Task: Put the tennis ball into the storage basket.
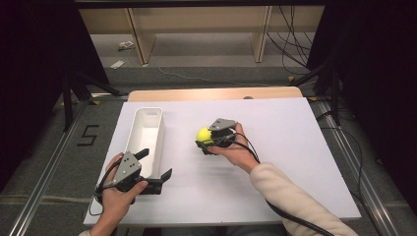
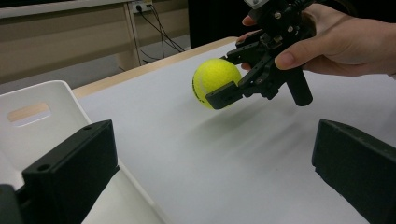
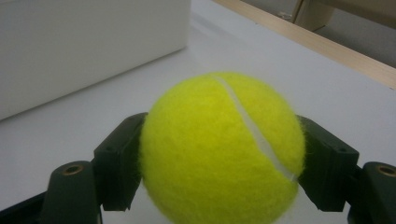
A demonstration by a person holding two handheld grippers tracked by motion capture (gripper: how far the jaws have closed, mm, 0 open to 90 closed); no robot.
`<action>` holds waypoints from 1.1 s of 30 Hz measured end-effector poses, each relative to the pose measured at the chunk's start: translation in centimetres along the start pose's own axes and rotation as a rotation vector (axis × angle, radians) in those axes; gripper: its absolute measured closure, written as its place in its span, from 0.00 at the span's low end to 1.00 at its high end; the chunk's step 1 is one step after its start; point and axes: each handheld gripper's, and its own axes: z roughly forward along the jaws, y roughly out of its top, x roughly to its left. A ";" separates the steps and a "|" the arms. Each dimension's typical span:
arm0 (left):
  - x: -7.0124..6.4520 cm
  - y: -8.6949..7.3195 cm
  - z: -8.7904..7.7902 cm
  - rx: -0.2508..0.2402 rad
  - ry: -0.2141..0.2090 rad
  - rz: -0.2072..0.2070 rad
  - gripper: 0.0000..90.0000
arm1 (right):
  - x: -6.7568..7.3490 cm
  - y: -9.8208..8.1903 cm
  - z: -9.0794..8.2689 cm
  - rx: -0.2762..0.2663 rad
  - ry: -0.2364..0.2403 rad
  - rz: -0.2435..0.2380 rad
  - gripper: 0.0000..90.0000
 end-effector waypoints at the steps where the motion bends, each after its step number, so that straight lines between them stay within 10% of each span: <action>1: 0.0 0.0 0.0 0.000 0.000 0.001 0.00 | 0.0 0.0 0.0 0.000 0.000 -0.002 0.29; 33: 0.0 0.0 -0.1 -0.001 0.004 -0.001 0.00 | 0.2 1.4 -0.3 -0.038 0.002 -0.005 0.29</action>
